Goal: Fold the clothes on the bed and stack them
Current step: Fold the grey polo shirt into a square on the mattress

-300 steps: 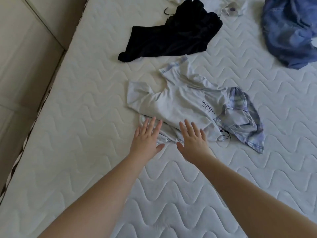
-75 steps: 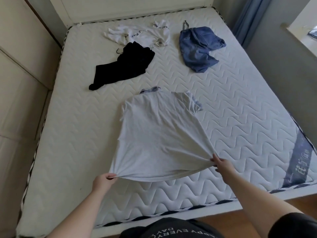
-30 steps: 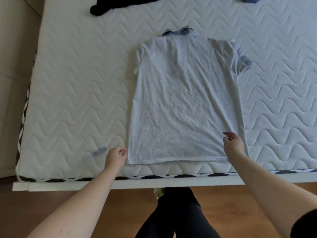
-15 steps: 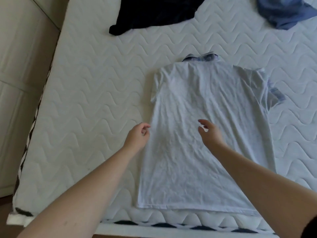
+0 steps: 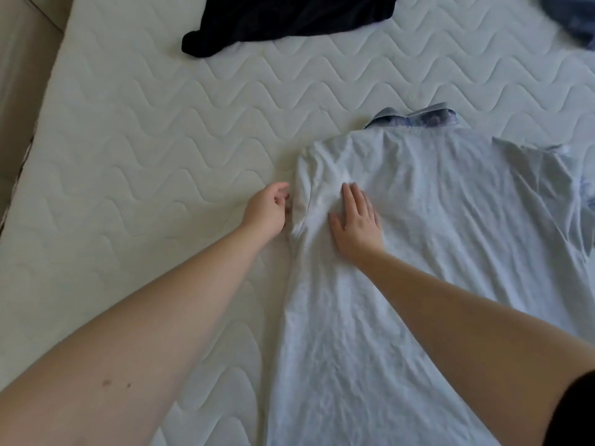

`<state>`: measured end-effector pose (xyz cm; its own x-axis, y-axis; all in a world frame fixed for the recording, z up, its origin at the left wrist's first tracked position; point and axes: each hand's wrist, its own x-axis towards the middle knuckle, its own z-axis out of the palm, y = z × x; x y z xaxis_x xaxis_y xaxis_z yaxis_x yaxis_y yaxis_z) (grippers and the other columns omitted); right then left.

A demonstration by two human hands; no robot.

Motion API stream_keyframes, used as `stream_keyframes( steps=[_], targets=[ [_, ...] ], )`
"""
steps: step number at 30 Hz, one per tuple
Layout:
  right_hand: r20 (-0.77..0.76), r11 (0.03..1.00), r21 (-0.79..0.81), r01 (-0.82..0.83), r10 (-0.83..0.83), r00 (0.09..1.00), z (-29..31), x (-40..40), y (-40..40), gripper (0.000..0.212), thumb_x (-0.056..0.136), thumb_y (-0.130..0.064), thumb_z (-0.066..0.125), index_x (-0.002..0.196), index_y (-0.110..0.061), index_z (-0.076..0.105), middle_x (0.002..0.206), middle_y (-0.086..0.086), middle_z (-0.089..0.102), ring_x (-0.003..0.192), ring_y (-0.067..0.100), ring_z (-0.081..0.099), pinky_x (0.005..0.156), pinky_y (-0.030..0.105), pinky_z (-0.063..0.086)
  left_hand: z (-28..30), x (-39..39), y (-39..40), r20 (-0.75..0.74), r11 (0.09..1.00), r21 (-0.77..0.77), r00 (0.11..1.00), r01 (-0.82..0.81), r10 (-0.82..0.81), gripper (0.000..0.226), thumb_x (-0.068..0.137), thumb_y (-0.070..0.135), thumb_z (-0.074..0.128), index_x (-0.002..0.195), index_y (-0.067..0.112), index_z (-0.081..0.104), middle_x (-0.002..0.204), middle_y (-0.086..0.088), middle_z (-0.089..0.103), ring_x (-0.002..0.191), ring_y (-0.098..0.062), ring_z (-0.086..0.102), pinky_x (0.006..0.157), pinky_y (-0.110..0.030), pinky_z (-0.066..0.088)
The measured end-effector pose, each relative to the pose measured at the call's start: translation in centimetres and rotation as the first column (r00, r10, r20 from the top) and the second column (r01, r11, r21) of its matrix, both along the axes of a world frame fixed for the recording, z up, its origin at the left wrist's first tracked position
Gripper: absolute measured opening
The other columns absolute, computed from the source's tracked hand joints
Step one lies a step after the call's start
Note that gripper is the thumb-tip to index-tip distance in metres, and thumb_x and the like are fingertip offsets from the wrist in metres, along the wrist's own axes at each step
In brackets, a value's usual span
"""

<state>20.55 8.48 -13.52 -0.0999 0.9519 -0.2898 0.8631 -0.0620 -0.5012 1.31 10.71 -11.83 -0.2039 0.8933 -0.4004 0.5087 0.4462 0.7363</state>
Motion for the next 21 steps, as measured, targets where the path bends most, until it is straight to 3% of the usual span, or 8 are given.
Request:
stream_keyframes(
  steps=[4,9,13,17,19,21],
  targets=[
    [0.089,0.993,0.117,0.027,-0.037,0.995,-2.5,-0.2,-0.7,0.066,0.099,-0.054,0.025,0.157,-0.027,0.009,0.164,-0.011,0.005,0.149,0.004,-0.004,0.118,0.023,-0.009,-1.6,0.6,3.0,0.104,0.998,-0.024,0.993,-0.06,0.062,0.034,0.097,0.004,0.05,0.129,0.014,0.058,0.12,-0.011,0.066,0.107,-0.025,0.063,0.096,-0.037,0.051],
    [0.131,0.984,0.173,0.035,-0.058,0.99,-3.2,-0.5,-0.9,0.063,0.1,-0.049,0.013,0.157,-0.022,0.011,0.164,-0.008,0.009,0.15,0.005,0.001,0.121,0.026,-0.005,-1.9,1.5,4.6,0.22,0.997,-0.066,0.975,0.035,-0.02,0.049,0.087,0.01,0.066,0.132,0.024,0.054,0.104,-0.004,0.069,0.084,-0.016,0.066,0.069,-0.027,0.056],
    [0.147,0.985,0.171,0.013,-0.039,0.988,-3.3,-0.5,-0.9,0.062,0.099,-0.045,0.015,0.157,-0.022,0.009,0.164,-0.006,0.009,0.15,0.006,0.001,0.122,0.03,-0.001,-1.4,3.1,5.8,0.188,0.959,-0.08,0.949,0.27,-0.252,0.064,0.069,0.028,0.079,0.127,0.01,0.058,0.121,-0.012,0.065,0.112,-0.024,0.061,0.094,-0.034,0.049],
    [0.23,0.99,0.134,-0.037,0.005,0.973,-3.6,-0.4,-0.9,0.068,0.094,-0.051,0.021,0.155,-0.019,0.022,0.161,0.002,0.022,0.148,0.014,0.004,0.119,0.026,-0.011,-1.0,5.5,4.8,0.057,0.891,-0.063,0.893,0.45,-0.447,0.044,0.072,0.034,0.085,0.106,0.014,0.064,0.123,-0.01,0.045,0.103,-0.022,0.054,0.094,-0.026,0.043],
    [0.231,0.992,0.117,-0.046,0.018,0.973,-3.6,-0.3,-0.9,0.068,0.094,-0.054,0.021,0.155,-0.022,0.021,0.161,0.002,0.023,0.149,0.016,0.006,0.118,0.026,-0.014,-0.7,6.0,4.1,0.083,0.905,-0.006,0.902,0.426,-0.424,0.026,0.084,0.032,0.075,0.09,0.013,0.059,0.103,-0.008,0.055,0.089,-0.02,0.054,0.083,-0.032,0.045],
    [0.215,0.992,0.123,-0.032,0.005,0.977,-3.6,-0.5,-1.0,0.071,0.094,-0.054,0.018,0.156,-0.02,0.016,0.162,0.003,0.019,0.15,0.017,0.005,0.119,0.027,-0.013,-0.4,5.7,3.9,0.128,0.956,0.029,0.948,0.291,-0.293,0.024,0.091,0.026,0.065,0.078,0.016,0.047,0.072,0.0,0.052,0.066,-0.016,0.046,0.065,-0.033,0.036]
  ],
)
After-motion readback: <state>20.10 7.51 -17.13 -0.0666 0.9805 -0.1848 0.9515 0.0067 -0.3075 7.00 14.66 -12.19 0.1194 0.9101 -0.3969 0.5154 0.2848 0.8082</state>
